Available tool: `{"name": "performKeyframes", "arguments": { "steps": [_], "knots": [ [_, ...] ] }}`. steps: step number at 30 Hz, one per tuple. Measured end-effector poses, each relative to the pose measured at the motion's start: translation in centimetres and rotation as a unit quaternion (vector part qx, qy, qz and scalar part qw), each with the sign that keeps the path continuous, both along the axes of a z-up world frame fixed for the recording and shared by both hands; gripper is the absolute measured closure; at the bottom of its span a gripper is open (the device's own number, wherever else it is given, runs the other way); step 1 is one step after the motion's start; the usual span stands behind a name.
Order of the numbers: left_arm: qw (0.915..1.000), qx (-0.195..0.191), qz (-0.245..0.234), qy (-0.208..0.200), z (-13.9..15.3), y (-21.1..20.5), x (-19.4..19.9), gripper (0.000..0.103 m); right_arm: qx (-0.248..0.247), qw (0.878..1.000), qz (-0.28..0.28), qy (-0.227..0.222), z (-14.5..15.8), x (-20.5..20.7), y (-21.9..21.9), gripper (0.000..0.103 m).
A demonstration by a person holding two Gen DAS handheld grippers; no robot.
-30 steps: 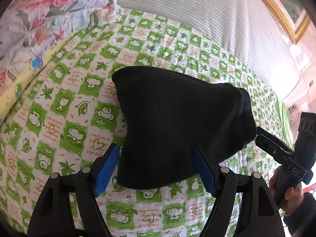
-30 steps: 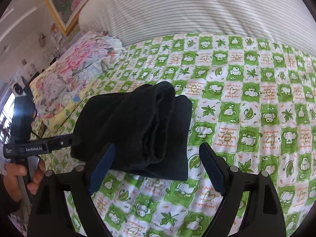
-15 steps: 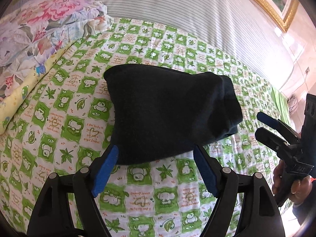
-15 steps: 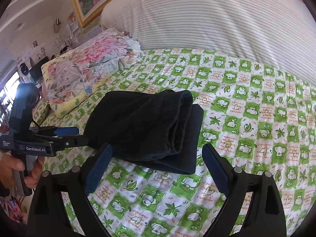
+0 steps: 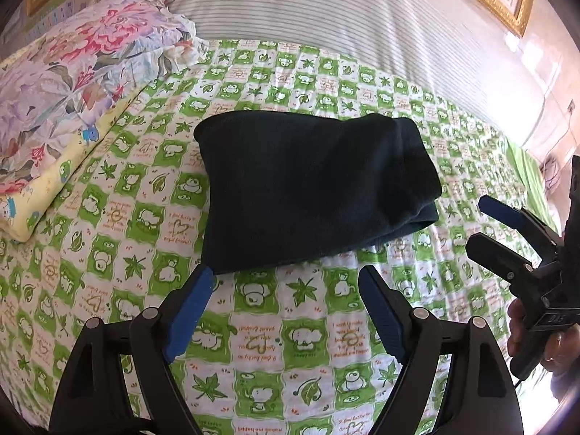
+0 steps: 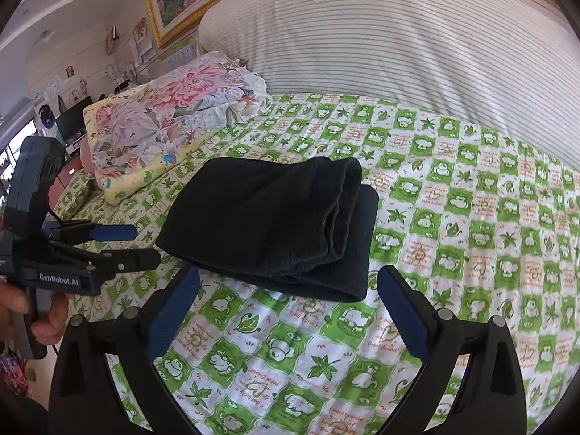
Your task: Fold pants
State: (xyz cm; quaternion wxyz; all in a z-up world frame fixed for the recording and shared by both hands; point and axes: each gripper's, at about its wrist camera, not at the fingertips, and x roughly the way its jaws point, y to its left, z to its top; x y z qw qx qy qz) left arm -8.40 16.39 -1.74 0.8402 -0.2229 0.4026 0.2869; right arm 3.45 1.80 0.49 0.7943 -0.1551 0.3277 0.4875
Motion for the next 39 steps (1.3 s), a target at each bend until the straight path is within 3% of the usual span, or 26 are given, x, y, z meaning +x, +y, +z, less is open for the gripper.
{"name": "performKeyframes", "arguments": {
  "steps": [18,39],
  "knots": [
    [0.9997,0.017,0.015,0.003,0.3,-0.5,-1.2,0.019,-0.007,1.000,0.003,0.008,-0.8,-0.9,0.4,0.003],
    [0.9994,0.011,0.032,-0.004,0.2,-0.1,-1.4,0.015,-0.003,1.000,0.019,0.005,-0.7,-1.0,1.7,0.003]
  ]
}}
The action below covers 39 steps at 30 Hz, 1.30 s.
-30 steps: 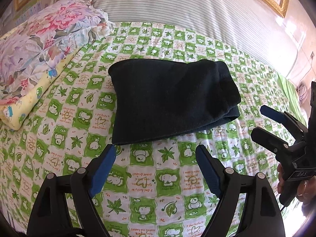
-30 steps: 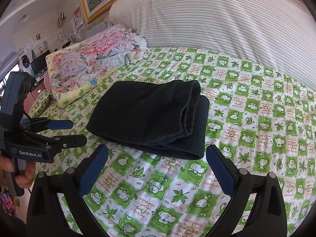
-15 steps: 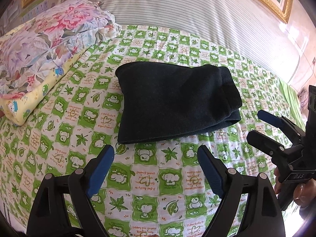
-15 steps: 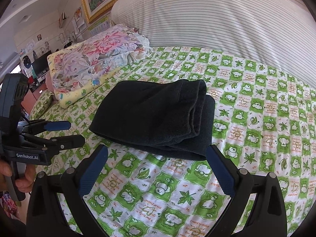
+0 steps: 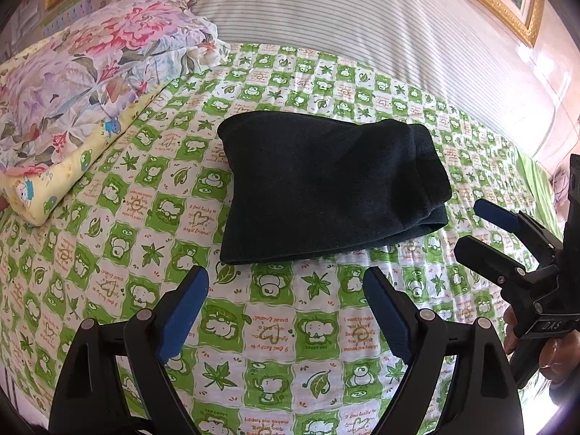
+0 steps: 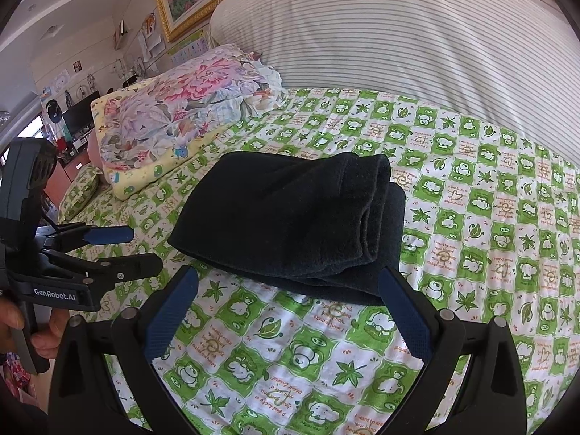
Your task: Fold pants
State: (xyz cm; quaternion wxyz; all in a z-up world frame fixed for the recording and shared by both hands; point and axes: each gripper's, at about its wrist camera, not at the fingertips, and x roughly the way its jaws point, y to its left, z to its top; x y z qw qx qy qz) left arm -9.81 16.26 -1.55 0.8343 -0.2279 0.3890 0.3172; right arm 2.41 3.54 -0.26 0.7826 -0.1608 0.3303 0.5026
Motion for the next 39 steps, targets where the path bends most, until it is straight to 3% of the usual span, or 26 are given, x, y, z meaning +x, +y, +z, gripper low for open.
{"name": "performKeyframes", "arguments": {
  "steps": [39],
  "knots": [
    [0.9998,-0.007,0.008,0.019,-1.6,1.9,1.5,0.015,-0.011,1.000,-0.002,0.013,-1.4,1.5,1.2,0.003]
  ]
}}
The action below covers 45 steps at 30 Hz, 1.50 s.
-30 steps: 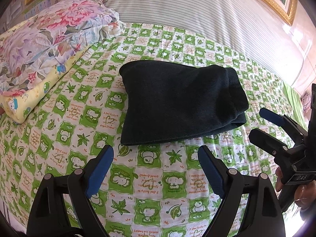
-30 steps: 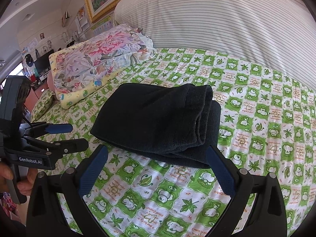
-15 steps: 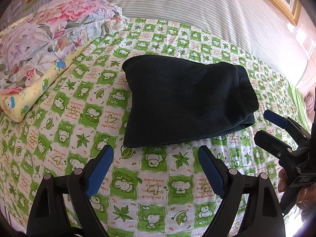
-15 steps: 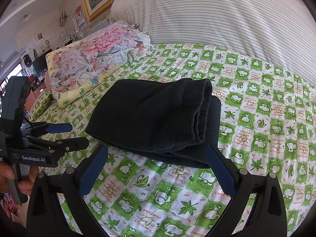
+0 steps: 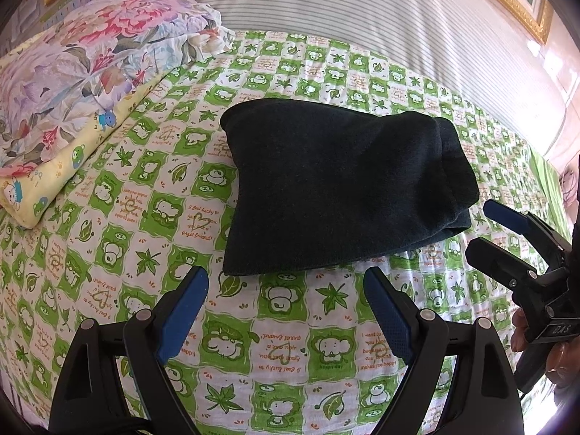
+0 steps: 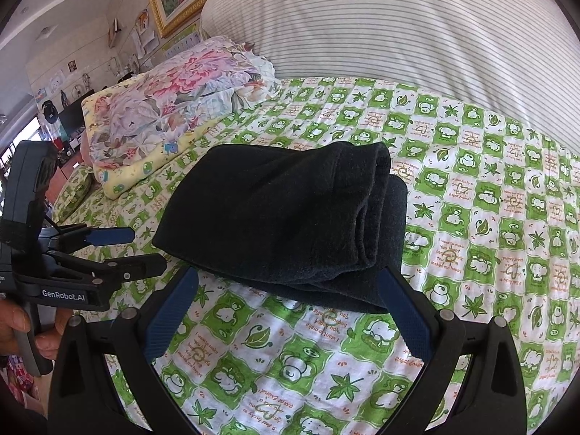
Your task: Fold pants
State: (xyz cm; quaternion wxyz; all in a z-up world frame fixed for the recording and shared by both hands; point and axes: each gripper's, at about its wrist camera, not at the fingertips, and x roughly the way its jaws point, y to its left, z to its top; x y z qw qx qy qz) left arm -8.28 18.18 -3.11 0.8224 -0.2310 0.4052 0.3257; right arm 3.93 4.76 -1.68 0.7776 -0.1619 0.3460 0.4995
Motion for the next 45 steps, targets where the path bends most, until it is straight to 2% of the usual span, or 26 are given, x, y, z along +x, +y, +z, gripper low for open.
{"name": "performKeyframes", "arguments": {
  "steps": [21,27,45],
  "knots": [
    [1.0000,0.002,-0.007,-0.002,0.0,0.3,0.2,0.015,0.001,1.000,-0.002,-0.001,-0.2,0.0,0.3,0.003],
    [0.9997,0.022,-0.006,-0.010,0.3,0.1,0.2,0.015,0.003,1.000,0.000,-0.001,0.0,-0.1,0.4,0.003],
    [0.9999,0.012,-0.006,-0.008,0.4,0.9,1.2,0.015,0.004,1.000,-0.007,-0.001,0.6,0.7,0.2,0.003]
  ]
}}
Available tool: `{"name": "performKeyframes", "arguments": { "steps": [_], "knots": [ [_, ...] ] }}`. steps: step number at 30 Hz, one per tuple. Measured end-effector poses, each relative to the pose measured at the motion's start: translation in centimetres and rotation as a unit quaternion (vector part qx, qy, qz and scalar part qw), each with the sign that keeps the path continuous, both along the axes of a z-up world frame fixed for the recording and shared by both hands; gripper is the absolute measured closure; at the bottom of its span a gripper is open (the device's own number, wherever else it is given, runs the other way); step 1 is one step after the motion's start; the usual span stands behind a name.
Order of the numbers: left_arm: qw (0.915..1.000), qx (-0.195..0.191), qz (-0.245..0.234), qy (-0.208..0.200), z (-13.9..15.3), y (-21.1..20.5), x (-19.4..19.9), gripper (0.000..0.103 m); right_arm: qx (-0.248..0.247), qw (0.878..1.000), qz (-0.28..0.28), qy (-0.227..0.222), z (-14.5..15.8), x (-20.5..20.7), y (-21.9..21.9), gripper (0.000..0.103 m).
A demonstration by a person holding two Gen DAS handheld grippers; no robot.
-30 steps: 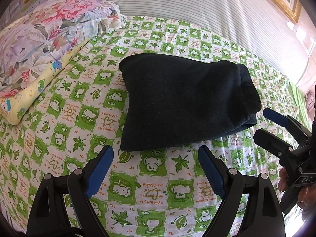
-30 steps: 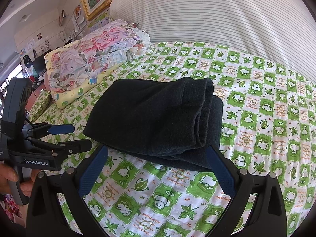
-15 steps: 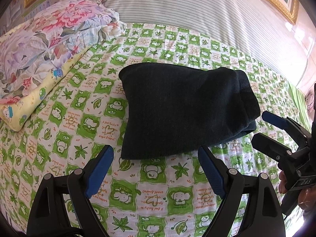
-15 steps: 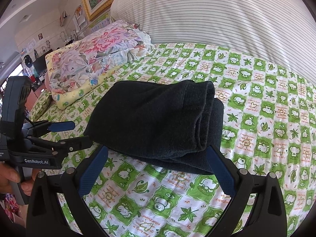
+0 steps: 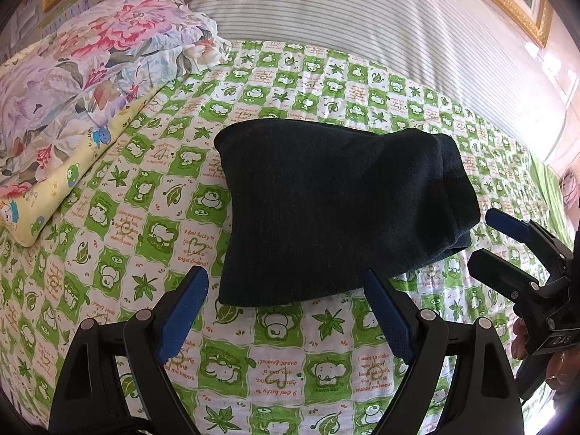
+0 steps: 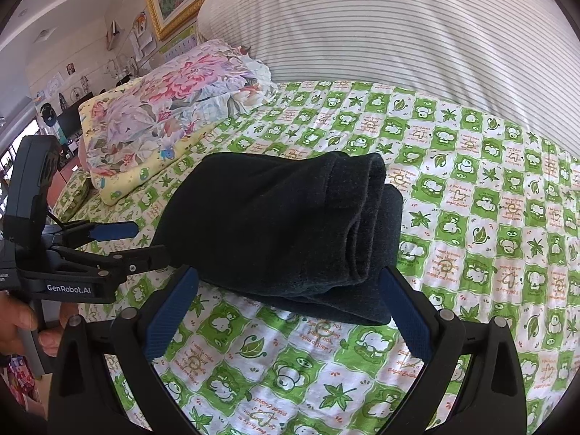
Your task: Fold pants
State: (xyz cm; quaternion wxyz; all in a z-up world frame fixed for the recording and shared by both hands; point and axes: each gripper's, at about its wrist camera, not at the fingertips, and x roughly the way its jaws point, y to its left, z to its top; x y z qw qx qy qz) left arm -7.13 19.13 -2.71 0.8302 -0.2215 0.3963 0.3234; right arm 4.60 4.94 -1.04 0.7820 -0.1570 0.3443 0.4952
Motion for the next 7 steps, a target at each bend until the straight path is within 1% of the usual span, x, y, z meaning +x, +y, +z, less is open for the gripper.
{"name": "performKeyframes", "arguments": {
  "steps": [7],
  "knots": [
    [1.0000,0.002,-0.006,0.005,0.05,-0.13,0.60,0.015,0.000,1.000,-0.007,-0.001,0.19,0.43,-0.40,0.003]
  ]
}}
